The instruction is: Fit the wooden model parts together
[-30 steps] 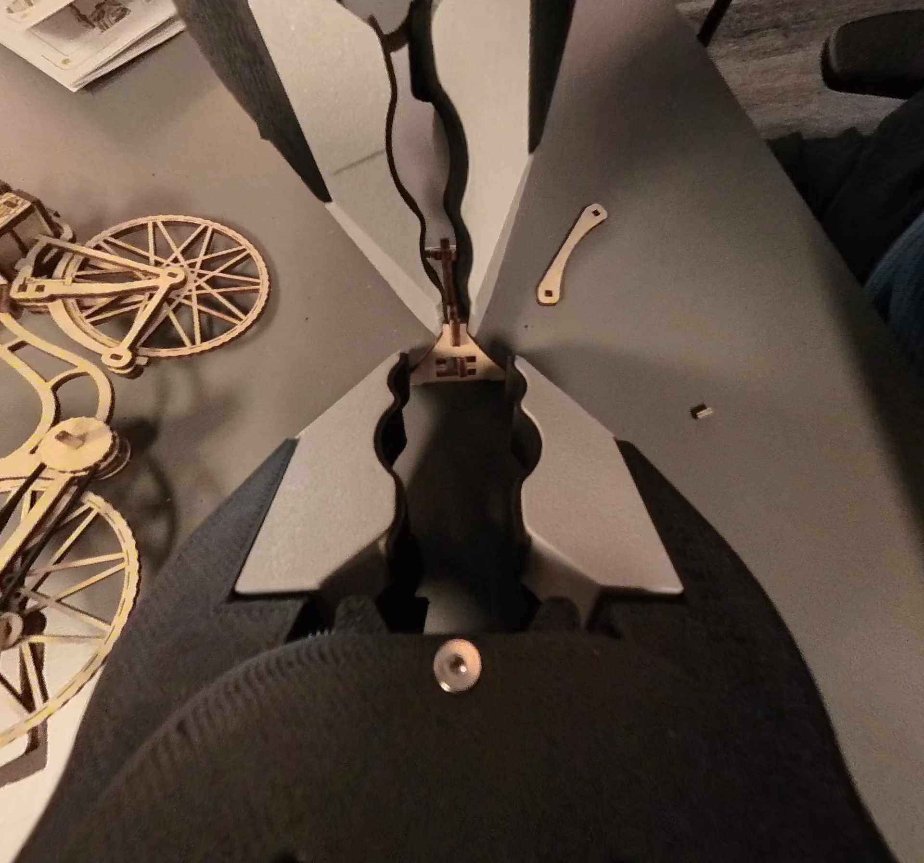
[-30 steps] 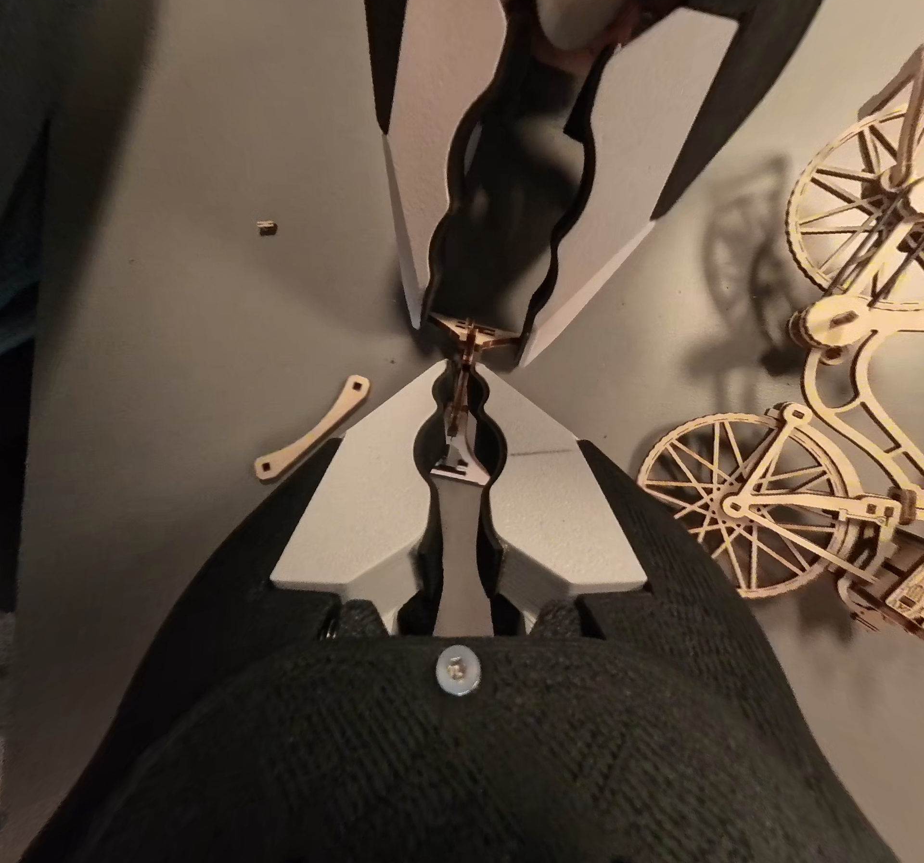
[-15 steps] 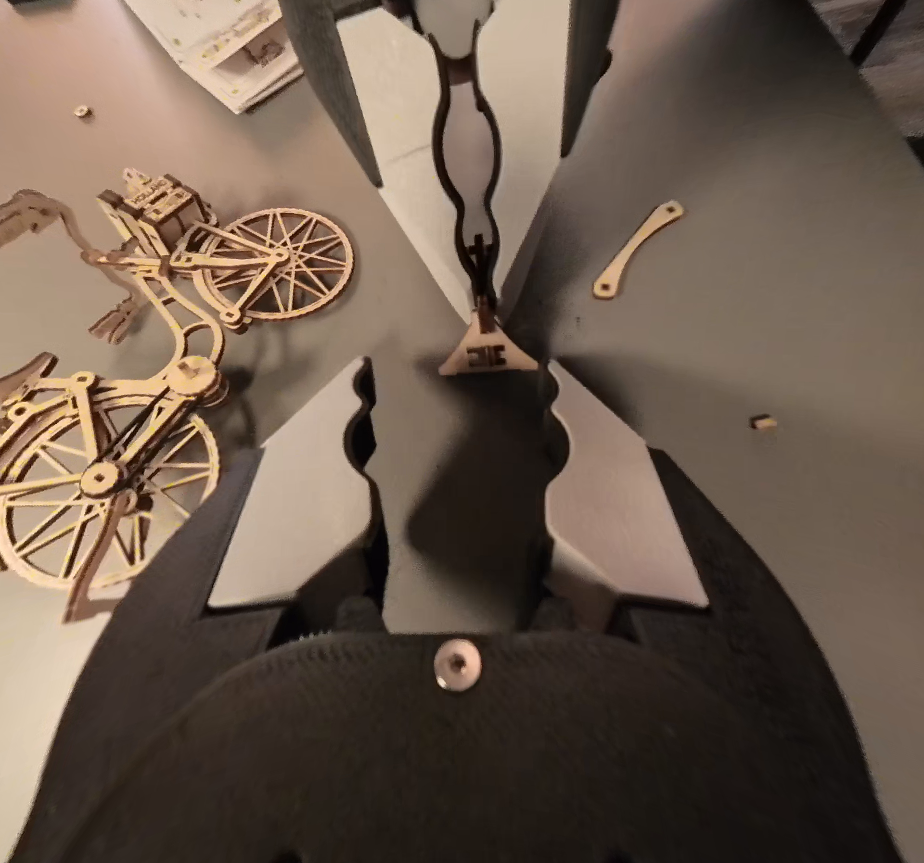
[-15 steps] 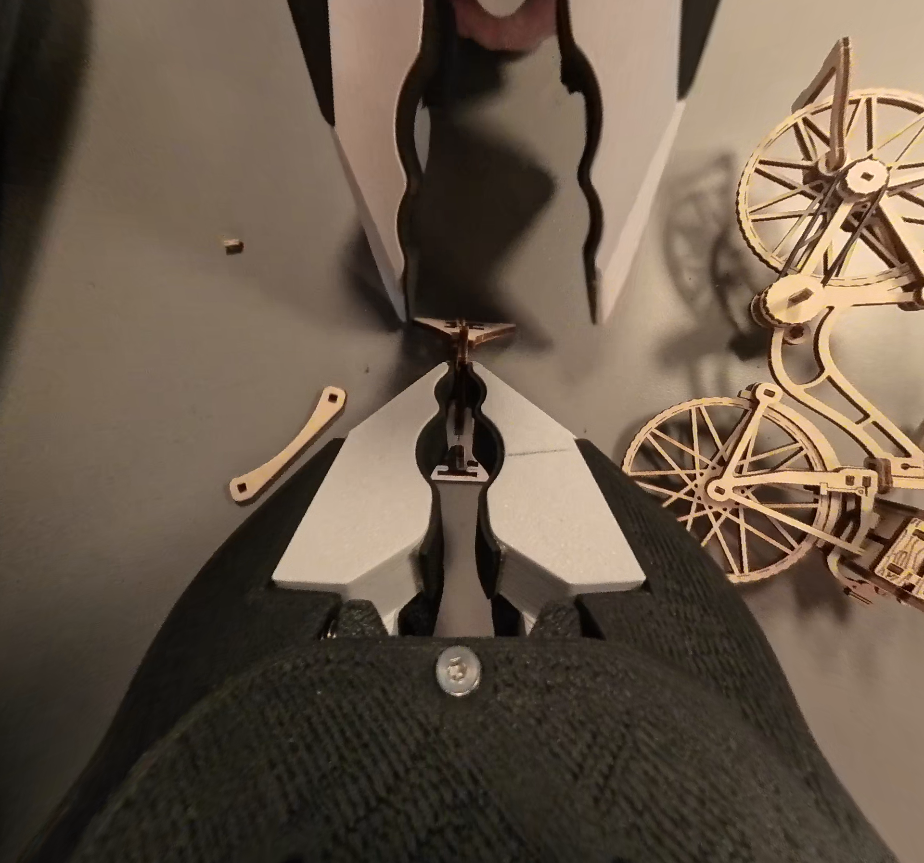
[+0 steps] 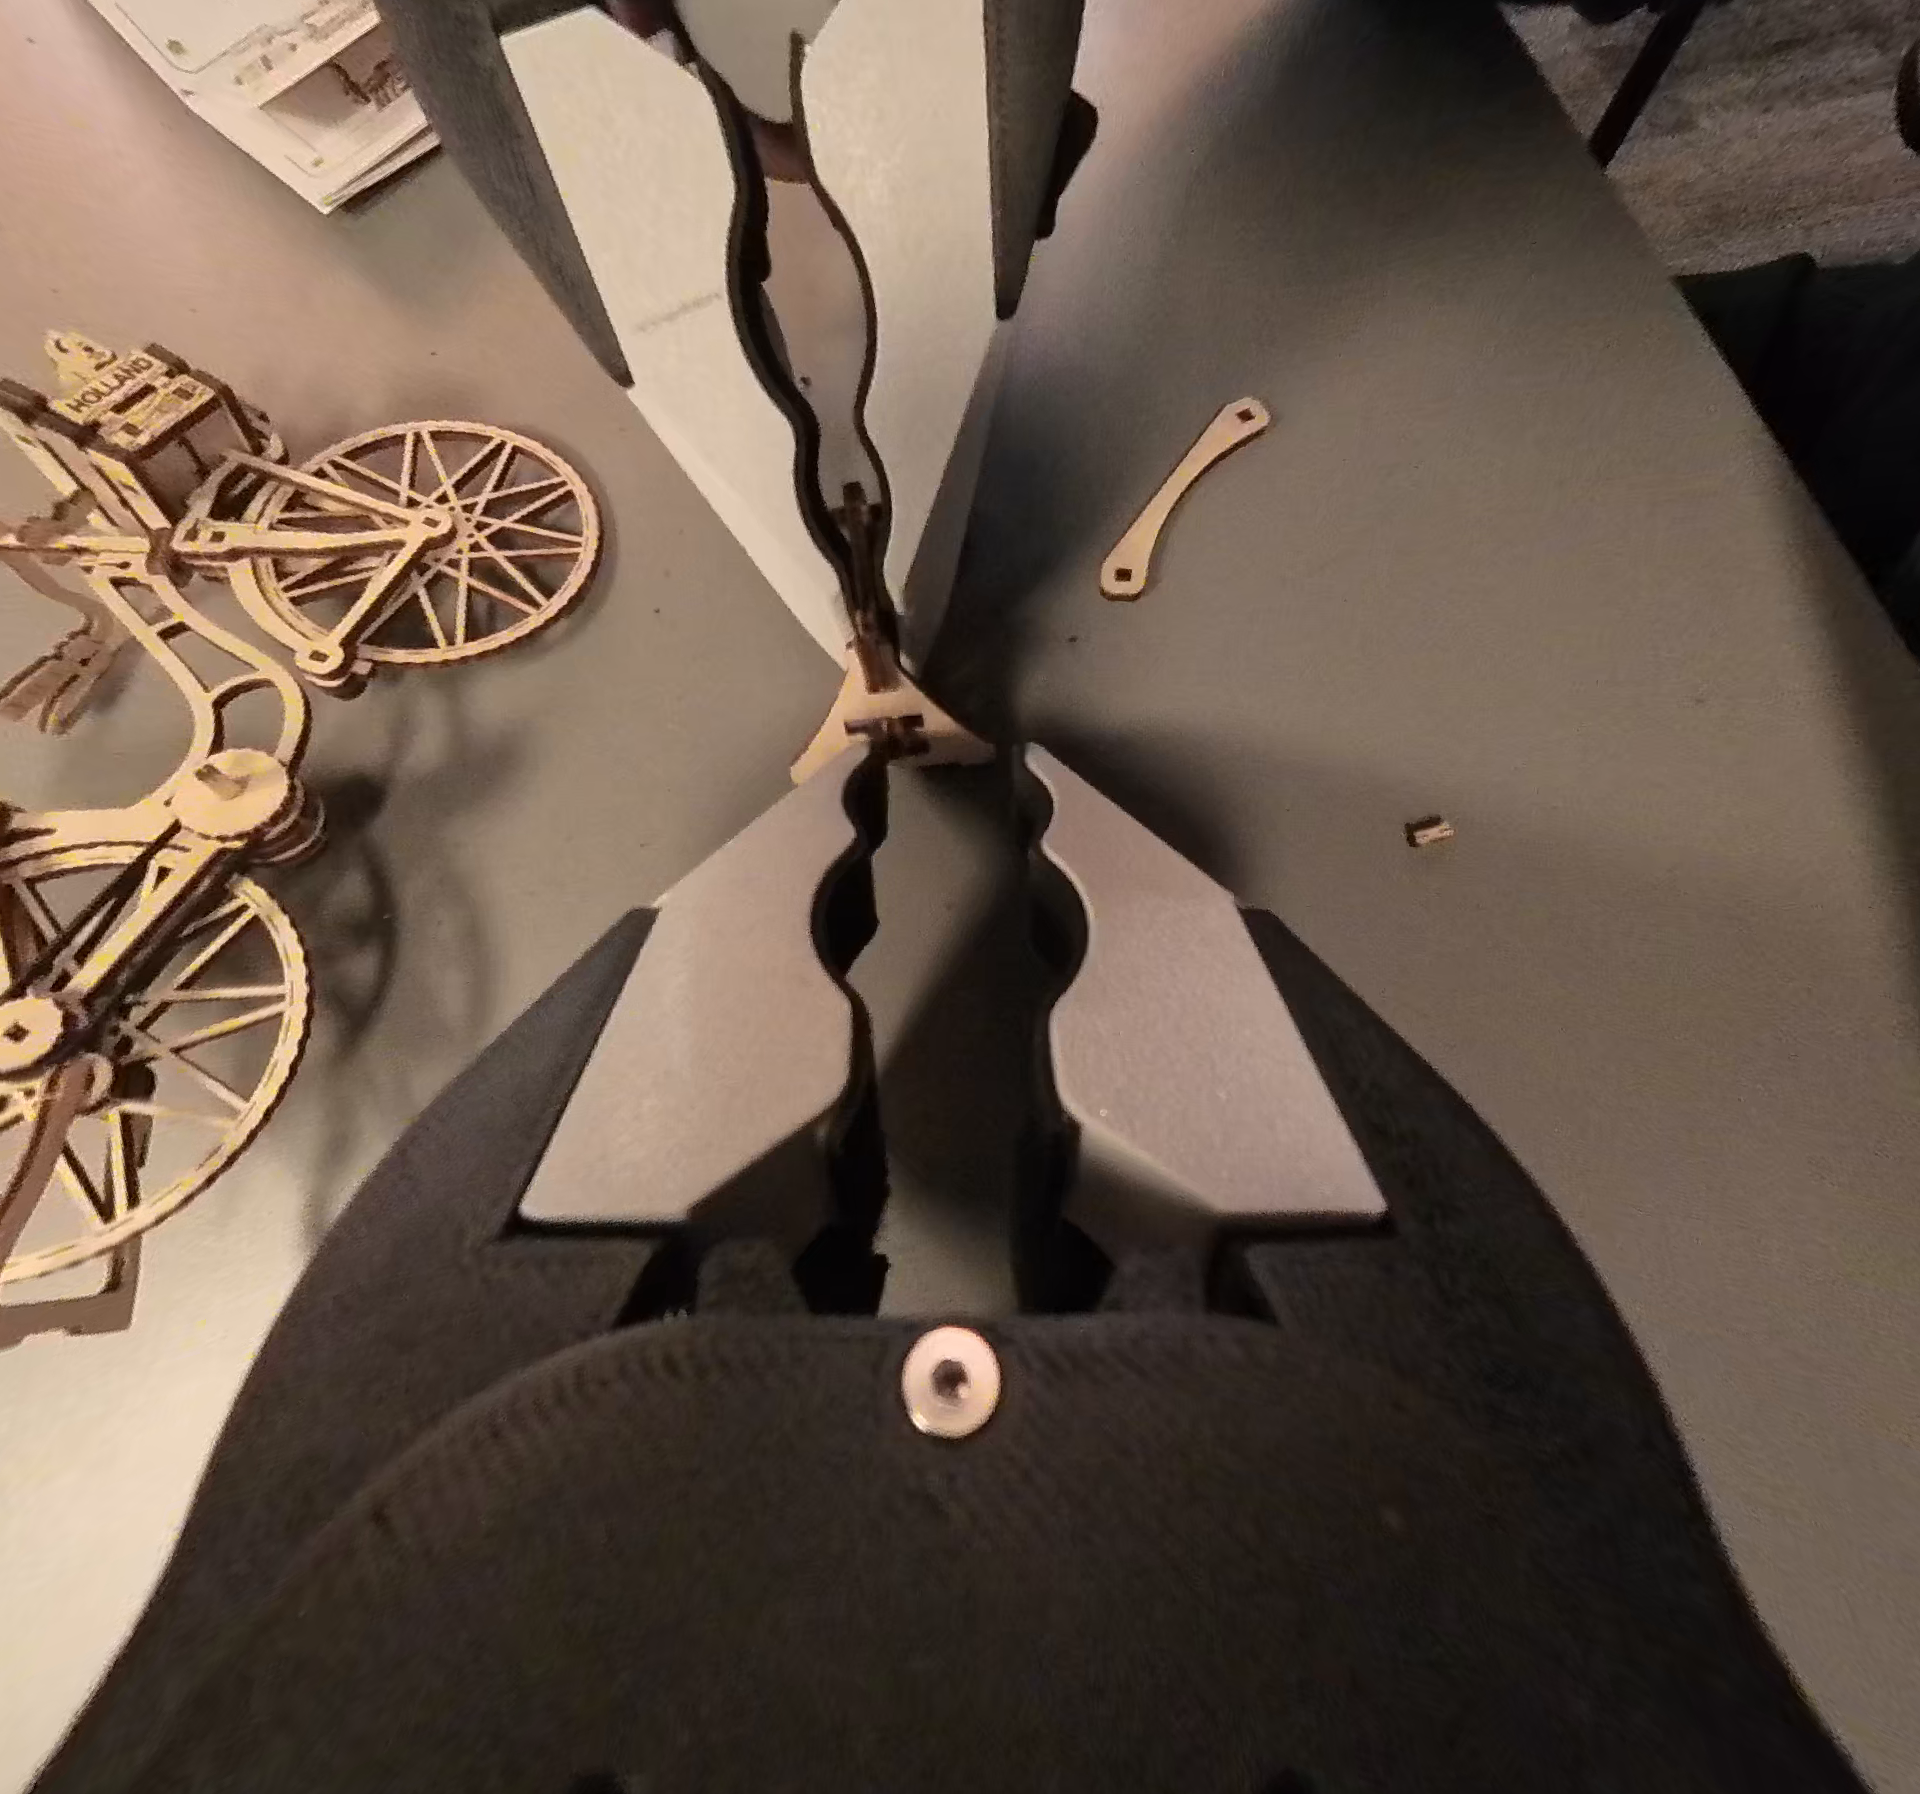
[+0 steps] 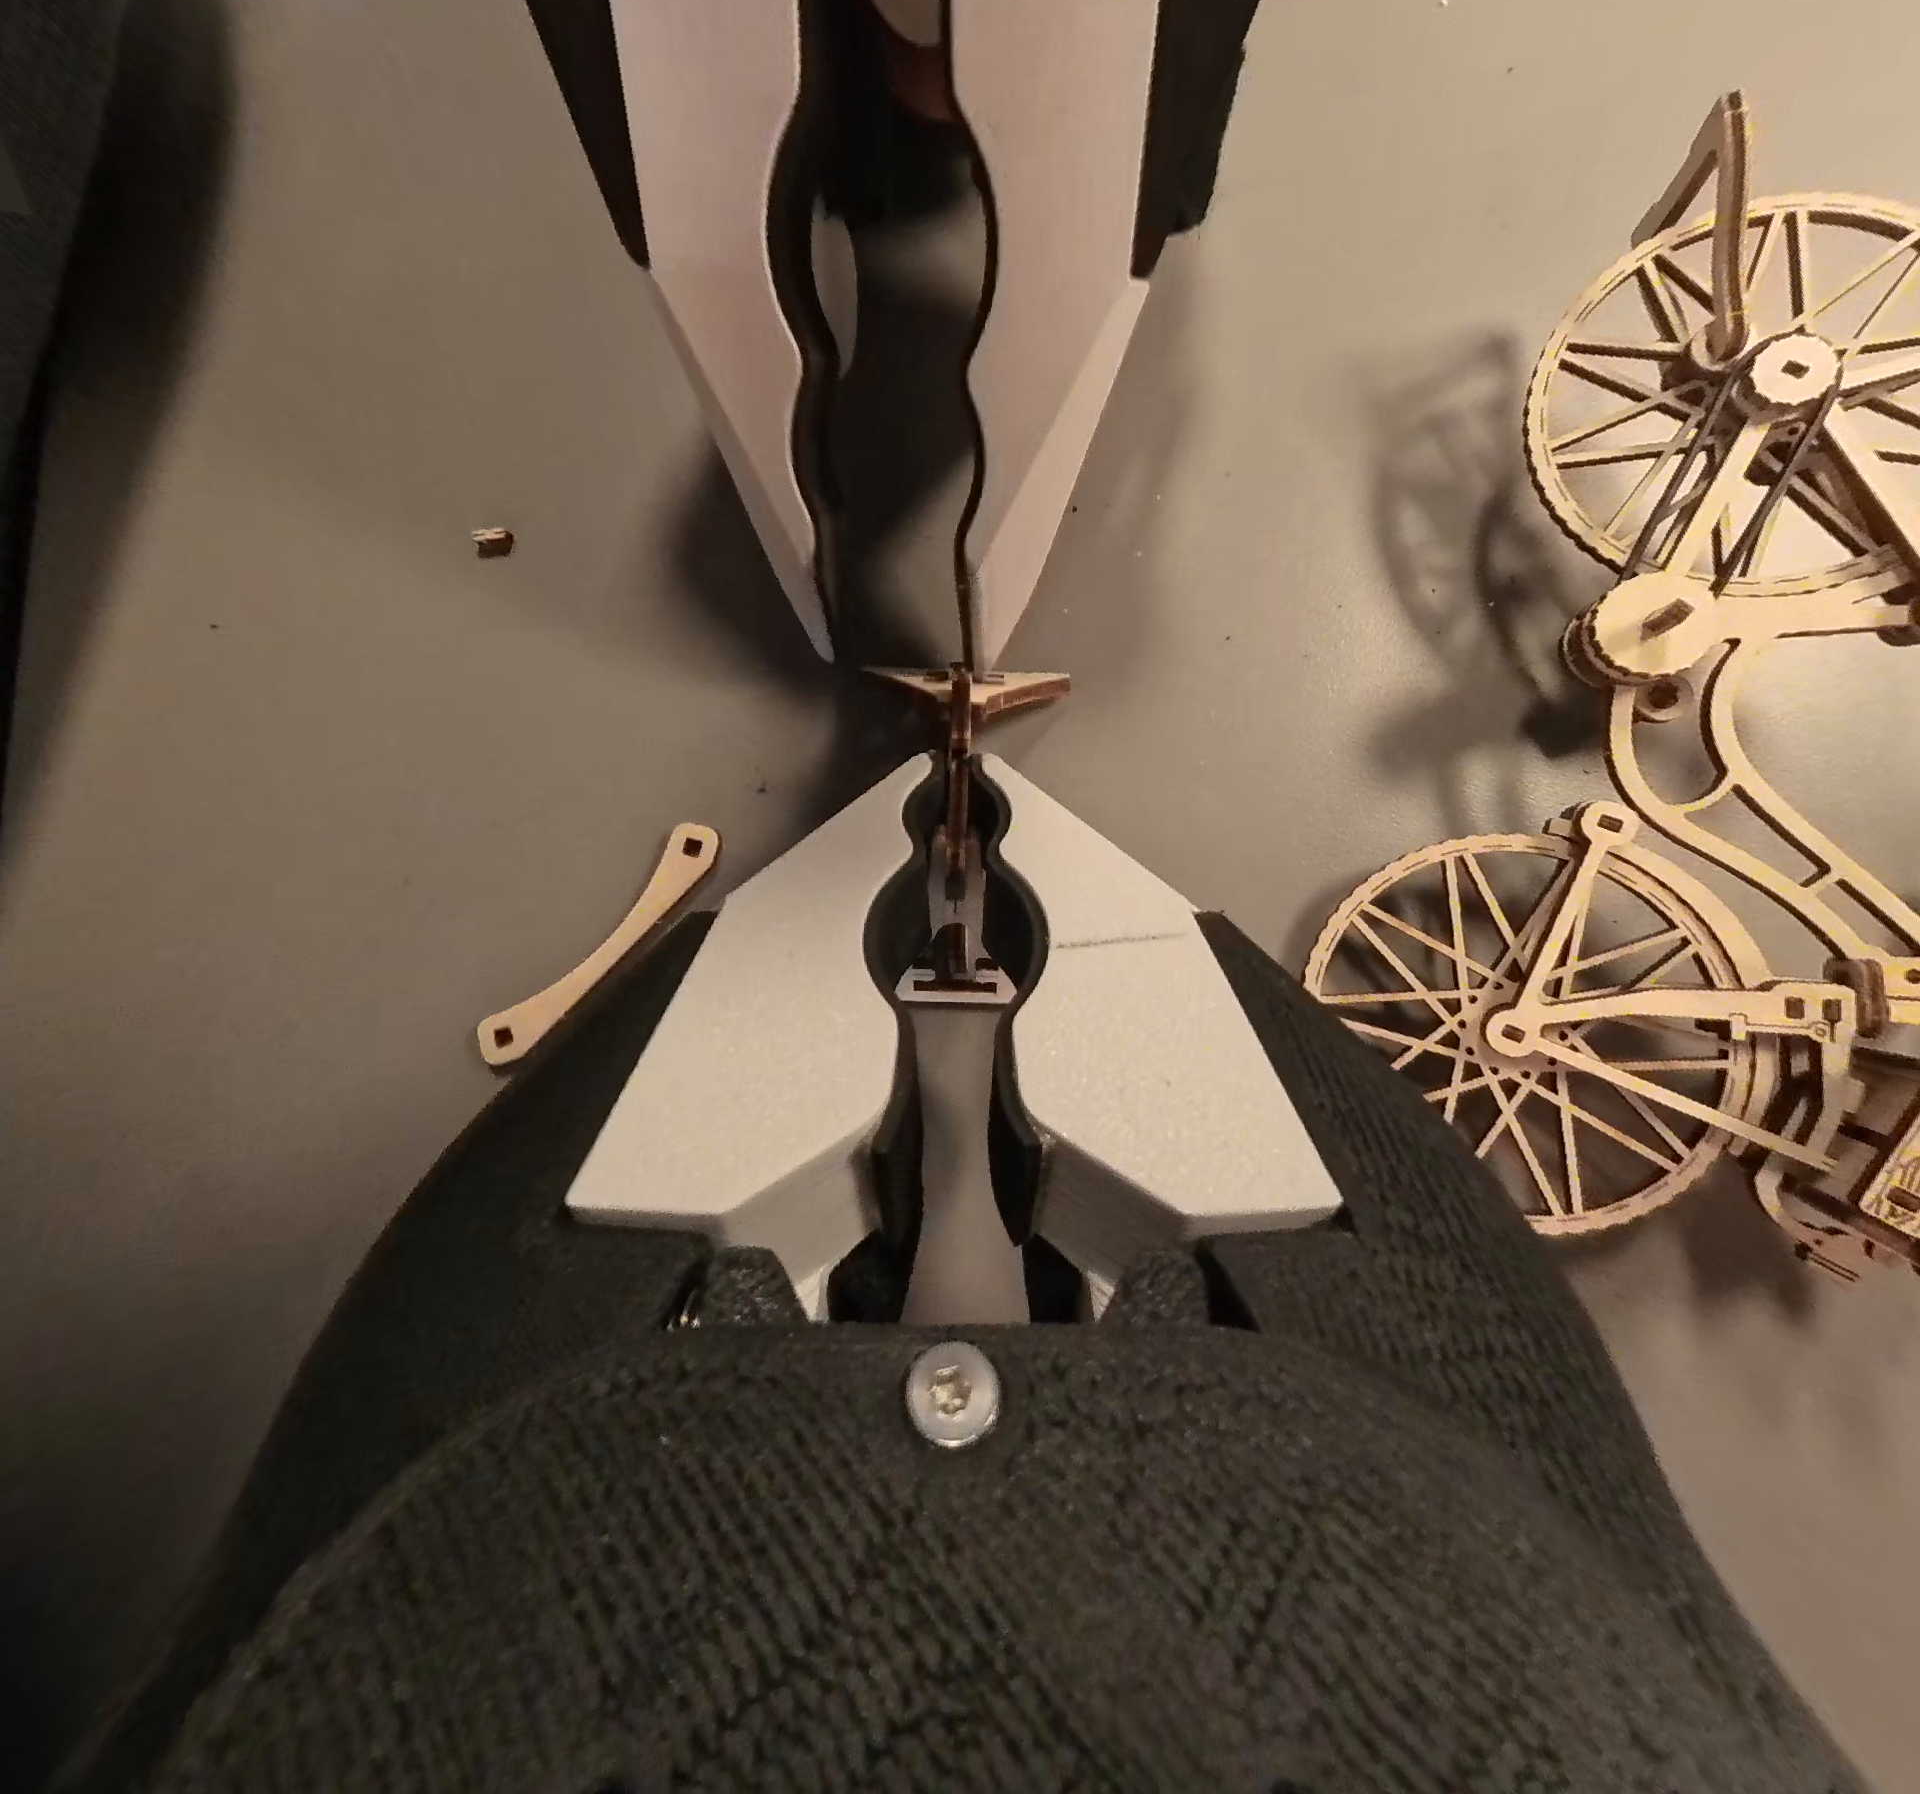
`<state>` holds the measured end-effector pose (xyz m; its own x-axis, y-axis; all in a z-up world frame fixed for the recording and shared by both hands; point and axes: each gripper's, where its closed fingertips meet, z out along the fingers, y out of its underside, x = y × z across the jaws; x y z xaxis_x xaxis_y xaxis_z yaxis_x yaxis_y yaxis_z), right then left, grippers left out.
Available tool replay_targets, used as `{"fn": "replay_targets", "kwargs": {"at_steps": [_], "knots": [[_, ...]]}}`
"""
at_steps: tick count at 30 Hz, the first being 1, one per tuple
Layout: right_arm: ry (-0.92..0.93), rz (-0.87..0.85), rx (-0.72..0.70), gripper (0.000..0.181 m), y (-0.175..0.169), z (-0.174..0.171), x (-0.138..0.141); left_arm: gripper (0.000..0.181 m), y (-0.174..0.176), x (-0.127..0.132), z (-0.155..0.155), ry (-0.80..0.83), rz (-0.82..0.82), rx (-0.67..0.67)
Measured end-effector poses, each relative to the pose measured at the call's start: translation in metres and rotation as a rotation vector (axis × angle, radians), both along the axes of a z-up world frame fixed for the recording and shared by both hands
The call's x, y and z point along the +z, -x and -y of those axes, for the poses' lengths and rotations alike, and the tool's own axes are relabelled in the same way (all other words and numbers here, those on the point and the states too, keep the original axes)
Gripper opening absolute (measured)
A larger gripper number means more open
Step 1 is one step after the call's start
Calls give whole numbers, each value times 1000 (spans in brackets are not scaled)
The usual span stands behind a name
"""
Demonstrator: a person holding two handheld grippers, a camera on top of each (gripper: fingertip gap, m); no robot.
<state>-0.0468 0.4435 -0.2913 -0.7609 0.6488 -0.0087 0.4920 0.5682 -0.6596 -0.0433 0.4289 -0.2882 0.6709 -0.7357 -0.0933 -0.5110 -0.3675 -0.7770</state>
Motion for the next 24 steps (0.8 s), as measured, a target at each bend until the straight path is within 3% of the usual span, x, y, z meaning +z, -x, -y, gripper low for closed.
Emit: {"fn": "replay_targets", "kwargs": {"at_steps": [10,16,24], "knots": [[-4,-3,-4,1,0,0,0,12,4,-1,-4,-2,-14,34],[6,-4,-14,1,0,0,0,28,0,-2,2,25,8,-18],[5,-5,-18,0,0,1,0,22,4,-2,-2,10,-3,18]]}}
